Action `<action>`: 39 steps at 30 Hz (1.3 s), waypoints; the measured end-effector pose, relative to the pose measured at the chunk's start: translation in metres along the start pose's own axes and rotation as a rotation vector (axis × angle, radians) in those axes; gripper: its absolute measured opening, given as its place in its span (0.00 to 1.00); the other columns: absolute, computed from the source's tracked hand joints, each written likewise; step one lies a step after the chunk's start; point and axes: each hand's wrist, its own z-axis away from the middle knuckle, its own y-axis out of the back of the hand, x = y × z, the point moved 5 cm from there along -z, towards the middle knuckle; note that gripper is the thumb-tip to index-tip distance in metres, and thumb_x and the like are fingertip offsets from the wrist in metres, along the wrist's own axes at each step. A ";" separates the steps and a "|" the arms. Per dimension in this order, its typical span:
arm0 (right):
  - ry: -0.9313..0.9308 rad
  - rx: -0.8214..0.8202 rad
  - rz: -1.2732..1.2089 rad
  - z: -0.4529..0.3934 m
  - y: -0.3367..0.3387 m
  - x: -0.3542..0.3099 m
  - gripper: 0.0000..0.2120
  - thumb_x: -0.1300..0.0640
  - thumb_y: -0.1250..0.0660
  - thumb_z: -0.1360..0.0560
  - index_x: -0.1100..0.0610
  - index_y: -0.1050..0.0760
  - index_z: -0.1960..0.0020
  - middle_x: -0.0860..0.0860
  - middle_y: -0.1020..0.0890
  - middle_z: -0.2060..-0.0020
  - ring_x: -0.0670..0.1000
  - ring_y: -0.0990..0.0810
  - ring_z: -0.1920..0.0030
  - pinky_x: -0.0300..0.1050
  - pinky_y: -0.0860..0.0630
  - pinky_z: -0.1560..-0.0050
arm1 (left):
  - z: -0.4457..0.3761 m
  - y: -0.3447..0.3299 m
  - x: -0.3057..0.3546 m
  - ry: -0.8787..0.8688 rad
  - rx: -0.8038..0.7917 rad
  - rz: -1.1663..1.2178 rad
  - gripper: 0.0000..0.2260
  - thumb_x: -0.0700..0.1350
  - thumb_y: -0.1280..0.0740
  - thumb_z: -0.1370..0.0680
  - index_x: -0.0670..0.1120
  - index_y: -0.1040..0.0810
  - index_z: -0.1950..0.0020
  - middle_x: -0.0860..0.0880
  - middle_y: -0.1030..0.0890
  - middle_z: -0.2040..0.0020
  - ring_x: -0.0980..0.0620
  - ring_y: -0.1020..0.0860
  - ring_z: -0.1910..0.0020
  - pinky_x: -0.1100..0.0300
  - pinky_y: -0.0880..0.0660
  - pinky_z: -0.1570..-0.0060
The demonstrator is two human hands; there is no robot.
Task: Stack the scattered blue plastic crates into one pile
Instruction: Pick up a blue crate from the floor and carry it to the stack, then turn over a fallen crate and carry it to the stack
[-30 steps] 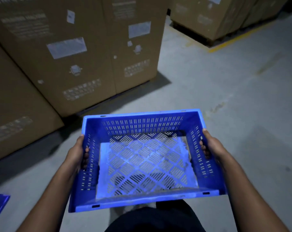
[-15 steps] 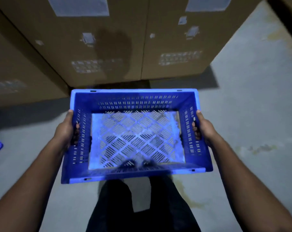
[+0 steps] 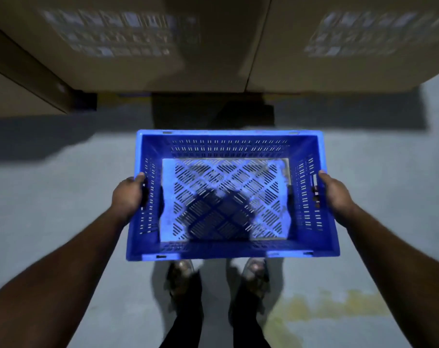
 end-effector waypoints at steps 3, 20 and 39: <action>0.035 0.014 0.019 -0.067 -0.024 0.034 0.14 0.46 0.37 0.22 0.58 0.27 0.52 0.55 0.25 0.64 0.53 0.29 0.71 0.46 0.33 0.69 | -0.054 -0.039 -0.019 -0.035 0.065 -0.042 0.16 0.56 0.38 0.24 0.44 0.22 0.52 0.41 0.17 0.58 0.39 0.18 0.58 0.47 0.21 0.48; 0.350 -0.045 0.764 0.059 -0.060 -0.004 0.29 0.48 0.34 0.24 0.60 0.32 0.27 0.59 0.26 0.30 0.60 0.29 0.31 0.52 0.33 0.31 | 0.060 -0.012 -0.017 -0.220 0.033 -0.357 0.26 0.51 0.35 0.20 0.39 0.32 0.26 0.38 0.29 0.28 0.38 0.34 0.27 0.50 0.38 0.28; 1.419 -0.529 1.491 0.642 -0.264 -0.032 0.31 0.43 0.46 0.24 0.59 0.34 0.26 0.60 0.35 0.24 0.62 0.36 0.25 0.62 0.37 0.28 | 0.515 0.337 -0.215 -0.390 0.516 -0.426 0.27 0.55 0.38 0.20 0.40 0.32 0.26 0.38 0.32 0.25 0.37 0.34 0.26 0.45 0.33 0.31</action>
